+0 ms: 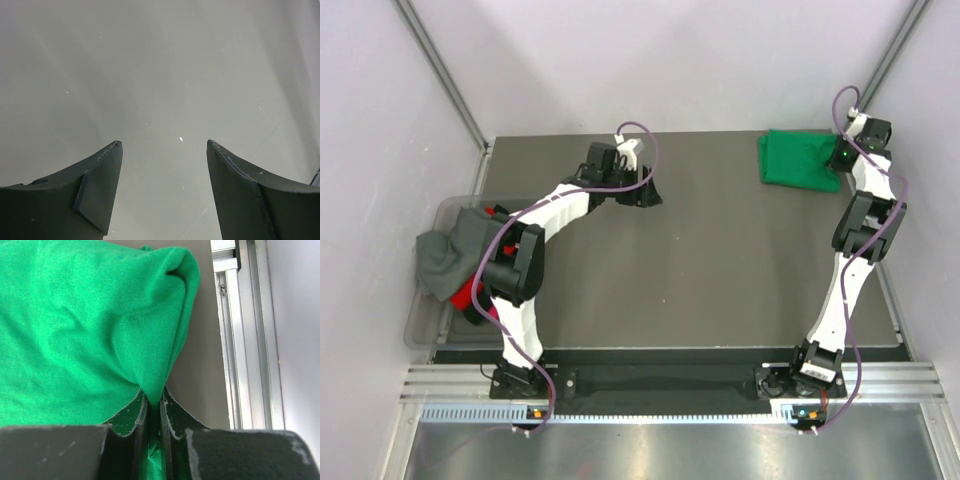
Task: Fold and stack the t-shirts
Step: Neatly place the folded tshirt to the corner
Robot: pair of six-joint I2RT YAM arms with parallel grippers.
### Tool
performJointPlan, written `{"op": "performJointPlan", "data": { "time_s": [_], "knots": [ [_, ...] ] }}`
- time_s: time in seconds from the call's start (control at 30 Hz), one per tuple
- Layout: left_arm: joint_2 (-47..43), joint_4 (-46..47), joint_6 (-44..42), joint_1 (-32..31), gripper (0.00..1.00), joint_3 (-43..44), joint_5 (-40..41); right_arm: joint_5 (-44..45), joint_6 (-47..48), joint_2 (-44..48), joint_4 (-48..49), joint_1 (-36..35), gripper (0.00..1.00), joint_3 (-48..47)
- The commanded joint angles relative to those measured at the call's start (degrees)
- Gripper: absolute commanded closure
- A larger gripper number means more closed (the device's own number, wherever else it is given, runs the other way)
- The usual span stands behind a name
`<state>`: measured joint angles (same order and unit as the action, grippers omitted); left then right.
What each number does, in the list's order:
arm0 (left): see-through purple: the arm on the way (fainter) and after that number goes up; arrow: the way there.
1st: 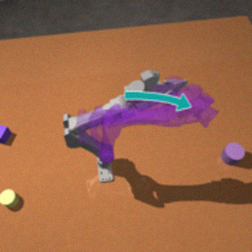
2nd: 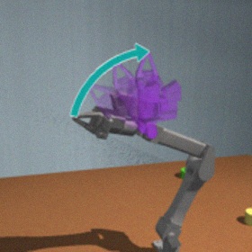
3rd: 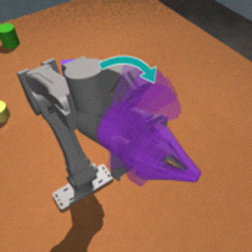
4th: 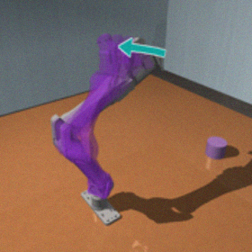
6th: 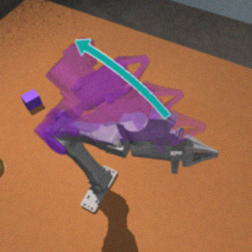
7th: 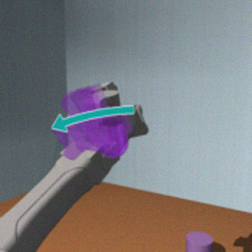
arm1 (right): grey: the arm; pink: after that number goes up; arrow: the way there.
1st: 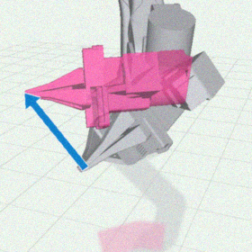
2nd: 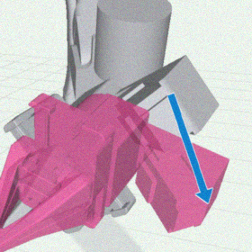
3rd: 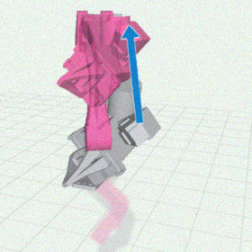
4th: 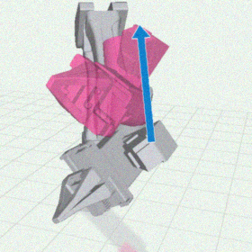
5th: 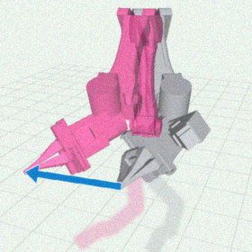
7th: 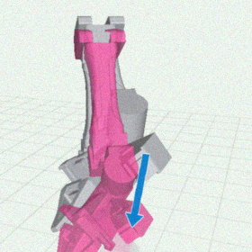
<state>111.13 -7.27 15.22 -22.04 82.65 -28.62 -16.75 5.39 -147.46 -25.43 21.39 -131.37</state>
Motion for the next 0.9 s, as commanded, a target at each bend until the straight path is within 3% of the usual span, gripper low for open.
{"op": "performJointPlan", "data": {
  "time_s": [0.0, 0.4, 0.5, 0.53, 0.63, 0.67, 0.77, 0.87],
  "knots": [
    [-2.8, 0.3, -1.8, -0.5, 0.27, -0.2, 0.8, 1.2, 0.1, -0.5, 4.1, 0.9, 0.99, -3.6],
    [-2.1, -1.3, -4.2, -2.7, 0.27, 0.8, 3.3, 0.9, 0.5, -2.0, 5.6, 0.0, 0.96, -5.4],
    [-2.1, -1.8, -4.9, -3.4, 0.27, 1.2, 4.1, 0.6, 0.1, -1.3, 6.1, 0.0, 0.64, -5.0],
    [-2.1, -1.9, -5.1, -3.5, 0.27, 1.3, 4.3, 1.3, -0.2, 1.2, 7.2, 0.1, 0.41, -1.1],
    [-2.8, -2.0, -5.4, -3.7, 0.25, 1.5, 6.1, 2.9, -0.6, 12.8, 20.1, 0.2, 0.20, 15.4],
    [-3.1, -2.1, -5.5, -3.7, 0.25, 1.5, 7.3, 3.4, -0.2, 15.9, 22.8, 0.2, 0.05, 18.6],
    [-5.0, -3.3, -7.5, -3.8, 0.22, 2.1, 13.0, 3.0, 0.6, 25.6, 27.2, 0.1, 0.00, 26.2],
    [-7.3, -4.2, -10.7, -3.7, 0.21, 2.4, 18.1, 2.5, 1.8, 34.3, 23.6, -0.4, 0.00, 30.6]
  ]
}}
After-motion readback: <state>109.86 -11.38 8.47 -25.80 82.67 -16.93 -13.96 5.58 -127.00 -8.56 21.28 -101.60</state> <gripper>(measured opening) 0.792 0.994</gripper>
